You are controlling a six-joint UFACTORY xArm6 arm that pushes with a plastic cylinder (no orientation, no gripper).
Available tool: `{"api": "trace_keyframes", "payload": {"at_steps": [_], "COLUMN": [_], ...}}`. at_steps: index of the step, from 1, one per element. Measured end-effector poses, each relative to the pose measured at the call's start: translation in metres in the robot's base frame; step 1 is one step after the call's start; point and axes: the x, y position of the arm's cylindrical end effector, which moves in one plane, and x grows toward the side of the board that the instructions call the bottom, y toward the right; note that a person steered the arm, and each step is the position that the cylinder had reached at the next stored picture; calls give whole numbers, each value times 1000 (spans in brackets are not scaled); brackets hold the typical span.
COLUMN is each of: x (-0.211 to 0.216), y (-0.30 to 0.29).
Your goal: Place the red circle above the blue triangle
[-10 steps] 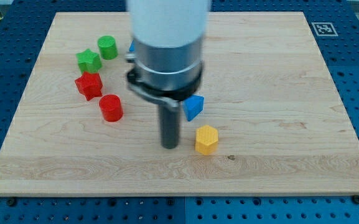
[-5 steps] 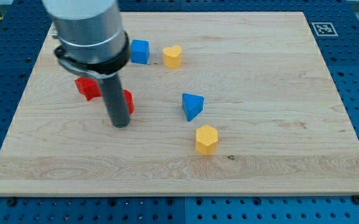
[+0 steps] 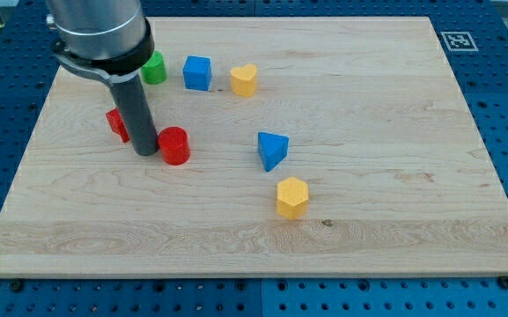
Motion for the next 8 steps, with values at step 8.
{"api": "trace_keyframes", "payload": {"at_steps": [8], "x": [-9], "y": [130]}}
